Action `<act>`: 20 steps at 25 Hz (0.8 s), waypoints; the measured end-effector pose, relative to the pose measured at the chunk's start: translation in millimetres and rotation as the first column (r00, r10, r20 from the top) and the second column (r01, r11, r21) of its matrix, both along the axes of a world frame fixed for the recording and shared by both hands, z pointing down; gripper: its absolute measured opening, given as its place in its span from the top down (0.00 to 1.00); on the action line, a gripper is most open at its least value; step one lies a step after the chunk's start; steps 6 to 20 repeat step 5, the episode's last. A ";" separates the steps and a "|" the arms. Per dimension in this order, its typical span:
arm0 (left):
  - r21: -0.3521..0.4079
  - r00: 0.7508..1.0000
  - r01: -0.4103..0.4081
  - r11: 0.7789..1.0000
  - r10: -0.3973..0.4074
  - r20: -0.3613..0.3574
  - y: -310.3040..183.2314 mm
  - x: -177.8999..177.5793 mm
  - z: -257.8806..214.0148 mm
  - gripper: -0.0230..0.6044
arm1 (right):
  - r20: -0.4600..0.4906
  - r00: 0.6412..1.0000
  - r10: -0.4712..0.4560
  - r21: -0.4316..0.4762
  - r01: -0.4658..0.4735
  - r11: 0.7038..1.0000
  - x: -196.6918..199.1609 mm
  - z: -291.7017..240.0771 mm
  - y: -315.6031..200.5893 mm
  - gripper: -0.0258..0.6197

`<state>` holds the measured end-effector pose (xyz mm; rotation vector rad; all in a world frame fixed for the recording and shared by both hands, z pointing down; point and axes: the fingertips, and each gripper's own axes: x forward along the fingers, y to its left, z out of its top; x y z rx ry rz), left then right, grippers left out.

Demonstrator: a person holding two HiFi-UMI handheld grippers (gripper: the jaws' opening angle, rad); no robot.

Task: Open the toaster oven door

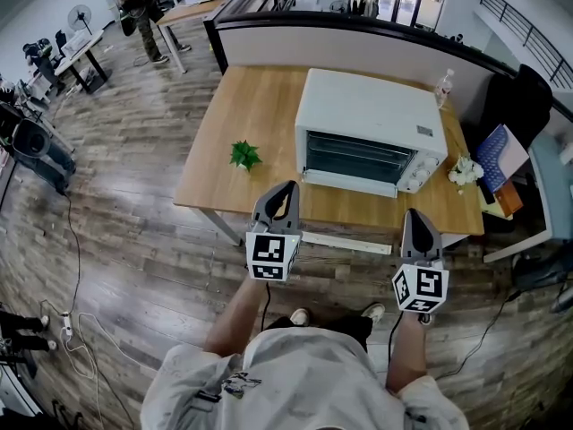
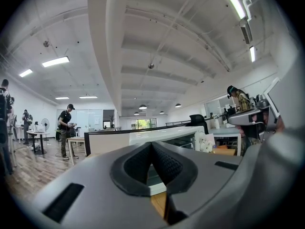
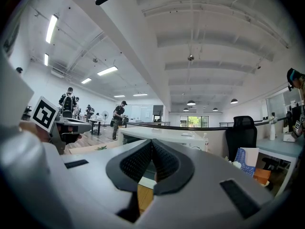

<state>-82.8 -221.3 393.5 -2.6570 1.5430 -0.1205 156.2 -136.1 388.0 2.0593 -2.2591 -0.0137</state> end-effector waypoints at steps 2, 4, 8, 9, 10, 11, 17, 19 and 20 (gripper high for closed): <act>-0.005 1.000 0.009 1.000 -0.009 -0.010 -1.2 -2.1 0.2 0.94 | 0.001 1.000 0.003 -0.002 -0.003 1.000 1.8 1.0 0.7 0.92; -0.010 1.000 0.016 1.000 -0.016 -0.019 -2.2 -4.2 0.6 0.94 | 0.003 1.000 0.005 -0.004 -0.005 1.000 3.4 2.5 0.8 0.92; -0.013 1.000 0.019 1.000 -0.019 -0.022 -2.7 -5.1 0.8 0.94 | 0.004 1.000 0.006 -0.006 -0.006 1.000 4.2 3.2 0.9 0.92; -0.013 1.000 0.019 1.000 -0.019 -0.022 -2.7 -5.1 0.8 0.94 | 0.004 1.000 0.006 -0.006 -0.006 1.000 4.2 3.2 0.9 0.92; -0.013 1.000 0.019 1.000 -0.019 -0.022 -2.7 -5.1 0.8 0.94 | 0.004 1.000 0.006 -0.006 -0.006 1.000 4.2 3.2 0.9 0.92; -0.013 1.000 0.019 1.000 -0.019 -0.022 -2.7 -5.1 0.8 0.94 | 0.004 1.000 0.006 -0.006 -0.006 1.000 4.2 3.2 0.9 0.92; -0.013 1.000 0.019 1.000 -0.019 -0.022 -2.7 -5.1 0.8 0.94 | 0.004 1.000 0.006 -0.006 -0.006 1.000 4.2 3.2 0.9 0.92; -0.013 1.000 0.019 1.000 -0.019 -0.022 -2.7 -5.1 0.8 0.94 | 0.004 1.000 0.006 -0.006 -0.006 1.000 4.2 3.2 0.9 0.92; -0.013 1.000 0.019 1.000 -0.019 -0.022 -2.7 -5.1 0.8 0.94 | 0.004 1.000 0.006 -0.006 -0.006 1.000 4.2 3.2 0.9 0.92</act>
